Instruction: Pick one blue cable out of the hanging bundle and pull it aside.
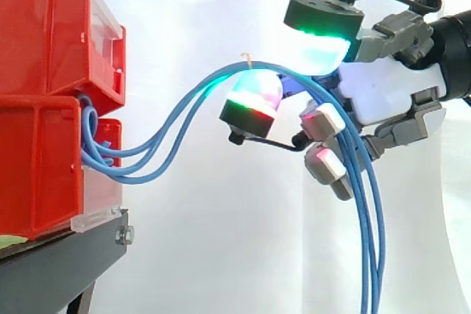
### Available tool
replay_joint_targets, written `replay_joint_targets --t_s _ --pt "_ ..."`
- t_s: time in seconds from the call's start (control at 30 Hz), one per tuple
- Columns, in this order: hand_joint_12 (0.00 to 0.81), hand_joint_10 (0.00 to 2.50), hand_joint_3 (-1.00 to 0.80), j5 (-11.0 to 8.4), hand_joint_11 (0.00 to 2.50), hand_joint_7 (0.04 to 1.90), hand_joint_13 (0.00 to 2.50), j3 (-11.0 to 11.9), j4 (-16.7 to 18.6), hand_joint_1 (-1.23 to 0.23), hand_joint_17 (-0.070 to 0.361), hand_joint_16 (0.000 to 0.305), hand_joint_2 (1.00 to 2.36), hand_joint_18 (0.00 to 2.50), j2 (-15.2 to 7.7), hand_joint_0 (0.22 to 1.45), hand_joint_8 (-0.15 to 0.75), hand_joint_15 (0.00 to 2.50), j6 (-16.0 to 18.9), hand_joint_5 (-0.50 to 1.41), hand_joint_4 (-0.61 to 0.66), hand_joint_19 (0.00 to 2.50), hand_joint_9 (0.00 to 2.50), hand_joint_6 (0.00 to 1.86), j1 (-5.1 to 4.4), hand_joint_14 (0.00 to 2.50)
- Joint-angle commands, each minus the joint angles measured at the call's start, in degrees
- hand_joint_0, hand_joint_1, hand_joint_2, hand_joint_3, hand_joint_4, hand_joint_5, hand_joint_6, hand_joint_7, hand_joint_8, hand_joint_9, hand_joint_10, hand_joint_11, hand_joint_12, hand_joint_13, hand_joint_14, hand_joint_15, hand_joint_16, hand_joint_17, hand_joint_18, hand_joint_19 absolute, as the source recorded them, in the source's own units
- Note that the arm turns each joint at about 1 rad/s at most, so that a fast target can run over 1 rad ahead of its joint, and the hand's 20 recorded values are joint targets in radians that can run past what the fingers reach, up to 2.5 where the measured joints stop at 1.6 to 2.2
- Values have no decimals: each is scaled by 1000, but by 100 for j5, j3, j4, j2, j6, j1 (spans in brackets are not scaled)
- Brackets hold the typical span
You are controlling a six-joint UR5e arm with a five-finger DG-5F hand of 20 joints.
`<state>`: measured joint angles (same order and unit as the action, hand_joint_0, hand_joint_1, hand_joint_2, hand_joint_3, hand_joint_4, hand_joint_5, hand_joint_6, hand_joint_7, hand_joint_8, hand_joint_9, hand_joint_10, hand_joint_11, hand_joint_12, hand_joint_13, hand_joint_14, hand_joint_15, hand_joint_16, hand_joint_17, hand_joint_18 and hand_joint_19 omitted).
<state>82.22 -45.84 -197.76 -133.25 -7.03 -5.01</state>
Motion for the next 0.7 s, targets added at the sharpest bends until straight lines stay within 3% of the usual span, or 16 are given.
replay_joint_targets --t_s 0.0,0.57,0.67 --pt "349 24 -500 31 532 813 1050 5 -26 -917 113 50 1000 902 0 486 247 593 9 -51 10 688 1288 857 0 25" --pt "364 22 -500 22 513 801 1056 5 -61 -665 116 52 1000 887 0 491 260 584 26 -55 18 710 1297 837 0 23" --pt "347 23 -500 31 523 802 1037 5 -87 -658 108 48 1000 850 0 553 252 593 26 -58 2 734 1284 837 0 25"
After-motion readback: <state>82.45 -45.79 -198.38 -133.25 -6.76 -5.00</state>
